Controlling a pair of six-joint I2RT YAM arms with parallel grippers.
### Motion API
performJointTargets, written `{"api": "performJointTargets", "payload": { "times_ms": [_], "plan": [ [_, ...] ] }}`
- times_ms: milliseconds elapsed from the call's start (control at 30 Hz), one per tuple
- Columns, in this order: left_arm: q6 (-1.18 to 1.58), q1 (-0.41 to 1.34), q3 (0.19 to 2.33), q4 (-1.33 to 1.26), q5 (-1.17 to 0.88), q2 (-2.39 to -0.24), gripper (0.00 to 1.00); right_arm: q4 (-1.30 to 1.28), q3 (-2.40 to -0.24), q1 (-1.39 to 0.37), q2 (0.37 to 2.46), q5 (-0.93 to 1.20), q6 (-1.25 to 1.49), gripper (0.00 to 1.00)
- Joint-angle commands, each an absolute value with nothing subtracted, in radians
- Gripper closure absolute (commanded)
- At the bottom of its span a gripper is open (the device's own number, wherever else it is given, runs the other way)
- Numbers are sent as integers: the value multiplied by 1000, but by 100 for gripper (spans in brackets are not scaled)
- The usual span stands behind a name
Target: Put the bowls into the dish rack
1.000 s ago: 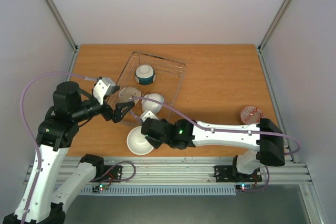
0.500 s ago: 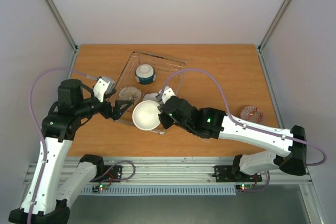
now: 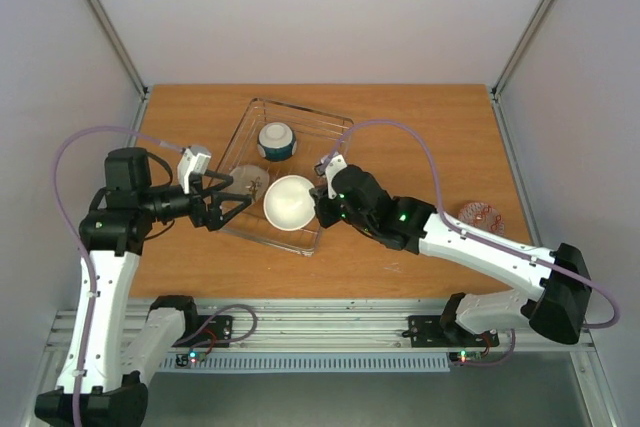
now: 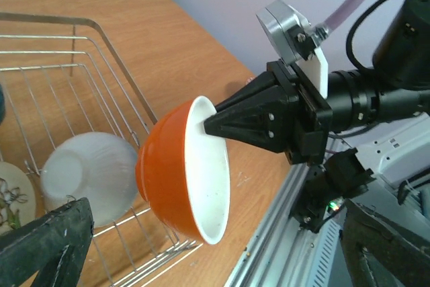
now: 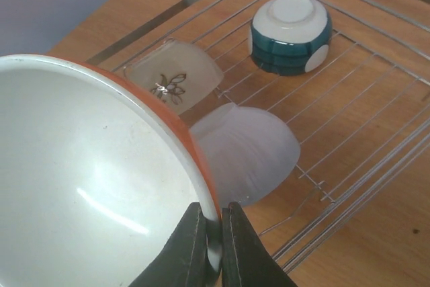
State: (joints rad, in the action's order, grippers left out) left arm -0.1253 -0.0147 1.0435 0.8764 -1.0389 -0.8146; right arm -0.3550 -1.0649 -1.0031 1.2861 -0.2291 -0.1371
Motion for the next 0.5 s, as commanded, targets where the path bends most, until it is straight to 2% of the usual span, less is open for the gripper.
{"api": "performJointTargets", "payload": {
  "times_ms": [0,233,467],
  "plan": [
    [-111,-23,1027,874,-1127,-821,1,-121,-988,-942,1208,-26,-123,99],
    [-115,-23,1017,875,-1131,-819,1,84,-909,-893,1200,206,-92,99],
    [-119,-23,1008,873,-1123,-822,1,223,-881,-892,1216,315,-73,99]
  ]
}}
